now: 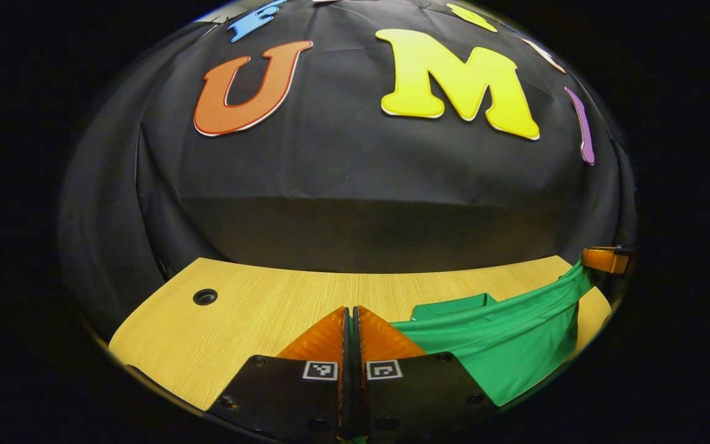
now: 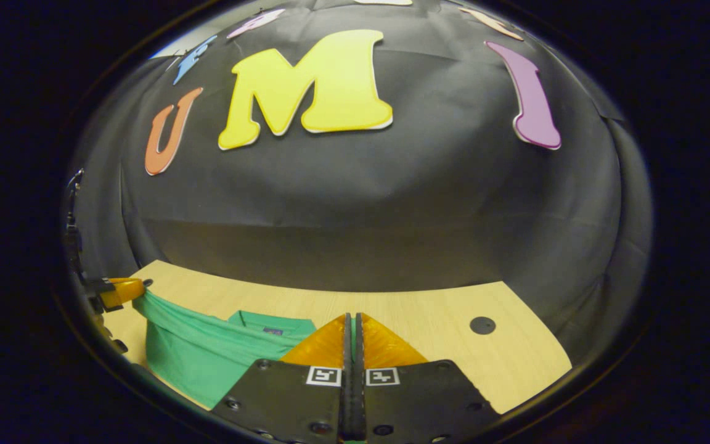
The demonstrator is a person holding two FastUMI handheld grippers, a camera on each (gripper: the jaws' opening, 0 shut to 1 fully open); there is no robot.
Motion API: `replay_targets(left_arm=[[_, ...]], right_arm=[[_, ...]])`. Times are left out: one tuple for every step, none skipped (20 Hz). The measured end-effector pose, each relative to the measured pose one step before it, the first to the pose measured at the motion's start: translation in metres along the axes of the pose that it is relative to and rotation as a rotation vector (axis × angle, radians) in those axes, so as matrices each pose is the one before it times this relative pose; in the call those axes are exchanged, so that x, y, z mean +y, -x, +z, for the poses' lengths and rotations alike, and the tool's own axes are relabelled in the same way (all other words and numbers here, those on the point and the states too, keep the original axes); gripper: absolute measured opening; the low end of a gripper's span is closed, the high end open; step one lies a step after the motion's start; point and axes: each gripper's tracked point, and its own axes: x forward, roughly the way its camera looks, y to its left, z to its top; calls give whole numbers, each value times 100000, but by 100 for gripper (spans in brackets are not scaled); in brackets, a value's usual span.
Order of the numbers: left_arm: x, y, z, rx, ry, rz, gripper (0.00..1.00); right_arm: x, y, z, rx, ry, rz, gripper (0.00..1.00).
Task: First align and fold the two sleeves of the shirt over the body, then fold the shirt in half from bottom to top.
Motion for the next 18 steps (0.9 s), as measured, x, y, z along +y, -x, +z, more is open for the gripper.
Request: replay_targets(left_arm=[[198,-987,-56,-14,-434,823,3],[69,-831,-321,348,-257,214,2],[-17,-816,-427,994,-689,6,3],[-88,-920,-425,684,-796,335,3],[-152,-723,-651,1185,-1052,307,3],[-82,-499,-674,931,-617,623,3],[-382,-583,-655,1687,-443,-444,6],[-419,-303,-669,1749,17,-1708,8],[-250,-107,-650,1891,265,-912,37],[-36,15,-332,1209,1047,-238,66],[391,-772,-412,64,1716,1836,95],[429,1503,275,199,1742,946,100],[177,615,30,763,1209,468,99],[158,578,47,664,901,411,100],[262,811,202,-153,372,632,100],[415,999,142,-319,344,1502,100],[173,1136,248,-834,-311,514,100],[-10,1204,240,-737,-19,116,100]], right_arm=[[125,-1180,-274,562,1606,-648,0],[71,-974,-399,955,1547,-889,0],[161,-889,-379,662,863,-423,0],[127,-768,-344,607,91,-377,0],[76,-598,-517,840,328,-278,0],[-4,-452,-337,322,32,-702,0],[-13,-356,-394,790,486,-1021,0],[-46,-205,-395,812,745,-459,0],[116,22,-293,535,-134,-24,0],[-22,2,-269,1177,69,-255,3],[-113,93,-384,1225,-270,324,27],[-21,443,-153,1191,-416,654,50],[-404,160,-22,1045,-390,-1247,74],[-351,807,120,284,-538,-1045,97],[-367,951,241,-715,-751,-832,95],[-178,1072,342,-1037,-702,258,96],[-132,1266,278,-969,-600,363,96],[-236,1227,197,-684,-747,-59,96]])
